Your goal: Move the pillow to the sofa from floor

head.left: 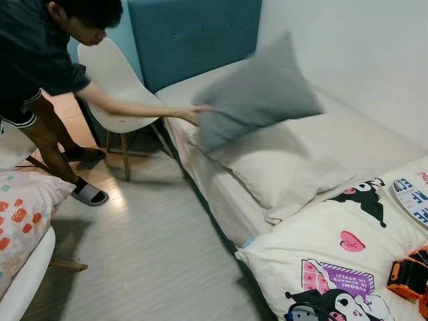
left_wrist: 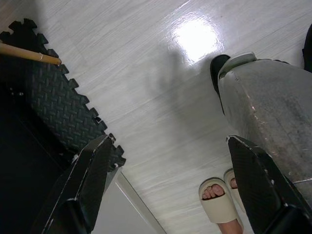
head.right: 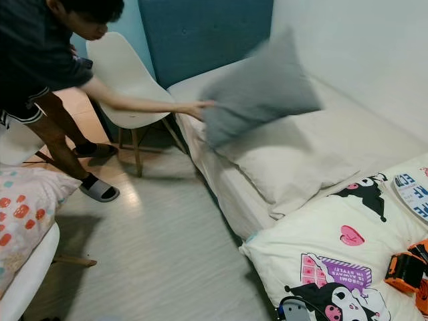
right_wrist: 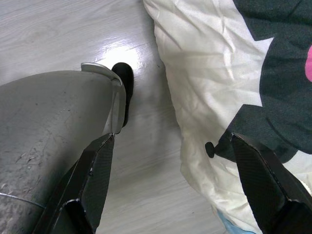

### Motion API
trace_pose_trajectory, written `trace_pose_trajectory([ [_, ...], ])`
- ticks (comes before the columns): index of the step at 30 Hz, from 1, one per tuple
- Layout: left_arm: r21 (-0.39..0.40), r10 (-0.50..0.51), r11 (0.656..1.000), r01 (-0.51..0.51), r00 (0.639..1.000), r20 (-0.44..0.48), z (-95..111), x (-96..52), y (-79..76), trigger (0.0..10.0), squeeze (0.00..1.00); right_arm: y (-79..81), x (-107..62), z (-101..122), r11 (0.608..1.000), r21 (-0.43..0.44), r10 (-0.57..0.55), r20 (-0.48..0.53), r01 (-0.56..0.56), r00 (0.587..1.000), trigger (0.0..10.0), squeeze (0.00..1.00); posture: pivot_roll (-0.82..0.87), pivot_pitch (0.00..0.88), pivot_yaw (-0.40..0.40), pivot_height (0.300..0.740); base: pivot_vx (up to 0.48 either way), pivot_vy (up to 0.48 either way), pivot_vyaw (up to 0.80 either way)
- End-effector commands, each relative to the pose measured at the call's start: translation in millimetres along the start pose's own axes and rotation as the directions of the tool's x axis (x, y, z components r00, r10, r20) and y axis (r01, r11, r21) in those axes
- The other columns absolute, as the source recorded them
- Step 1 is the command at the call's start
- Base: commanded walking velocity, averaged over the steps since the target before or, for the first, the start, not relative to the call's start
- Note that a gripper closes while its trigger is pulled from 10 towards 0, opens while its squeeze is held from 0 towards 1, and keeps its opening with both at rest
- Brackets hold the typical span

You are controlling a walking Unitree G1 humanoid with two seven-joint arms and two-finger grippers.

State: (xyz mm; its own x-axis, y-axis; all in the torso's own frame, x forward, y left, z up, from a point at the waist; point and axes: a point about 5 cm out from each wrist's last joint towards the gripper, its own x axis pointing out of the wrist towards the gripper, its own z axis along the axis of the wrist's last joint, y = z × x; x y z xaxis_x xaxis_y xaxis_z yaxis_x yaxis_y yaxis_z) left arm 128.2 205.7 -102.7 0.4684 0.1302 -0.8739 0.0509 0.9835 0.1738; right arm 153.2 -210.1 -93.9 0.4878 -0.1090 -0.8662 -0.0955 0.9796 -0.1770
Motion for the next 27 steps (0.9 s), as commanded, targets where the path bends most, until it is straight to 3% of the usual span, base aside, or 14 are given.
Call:
trace_pose_trajectory([
  [1, 0.0, 0.01, 1.0, -0.01, 1.0, -0.03, -9.9, -1.9, 6.4, 10.0, 0.0, 18.3, 0.3, -0.1, 0.998, 0.006, 0.064, -0.005, -0.064, 0.998, 10.0, 0.0, -0.22, 0.114, 0.046, 0.74, 0.0, 0.0, 0.0],
  [5, 0.0, -0.001, 1.0, 0.001, 1.0, -0.025, -4.5, -0.5, -4.0, 10.0, 0.0, 15.4, 0.1, -0.6, 0.998, 0.006, 0.061, -0.002, -0.061, 0.998, 10.0, 0.0, -0.22, 0.115, 0.045, 0.74, 0.0, 0.0, 0.0],
  [10, 0.003, -0.029, 1.0, 0.029, 0.999, -0.022, -0.9, -0.7, -31.3, 10.0, 0.0, 17.0, -0.1, -0.3, 0.998, 0.007, 0.063, 0.011, -0.063, 0.998, 10.0, 0.0, -0.22, 0.116, 0.046, 0.74, 0.0, 0.0, 0.0],
  [14, 0.004, -0.039, 0.999, 0.04, 0.999, -0.021, -0.1, -1.4, -40.9, 10.0, 0.0, 18.9, 0.0, 1.4, 0.998, 0.007, 0.064, 0.018, -0.064, 0.998, 10.0, 0.0, -0.22, 0.117, 0.046, 0.74, 0.0, 0.0, 0.0],
  [23, 0.008, -0.051, 0.999, 0.051, 0.999, -0.018, 2.6, -2.1, -52.1, 10.0, 0.0, 31.3, 0.5, 8.9, 0.997, 0.005, 0.076, 0.043, -0.076, 0.996, 10.0, 0.0, -0.22, 0.118, 0.048, 0.74, 0.0, 0.0, 0.0],
  [27, 0.009, -0.042, 0.999, 0.043, 0.999, -0.022, 1.0, -1.7, -46.5, 10.0, 0.0, 32.5, 0.5, 9.8, 0.997, 0.006, 0.079, 0.047, -0.079, 0.996, 10.0, 0.0, -0.22, 0.118, 0.05, 0.74, 0.0, 0.0, 0.0],
])
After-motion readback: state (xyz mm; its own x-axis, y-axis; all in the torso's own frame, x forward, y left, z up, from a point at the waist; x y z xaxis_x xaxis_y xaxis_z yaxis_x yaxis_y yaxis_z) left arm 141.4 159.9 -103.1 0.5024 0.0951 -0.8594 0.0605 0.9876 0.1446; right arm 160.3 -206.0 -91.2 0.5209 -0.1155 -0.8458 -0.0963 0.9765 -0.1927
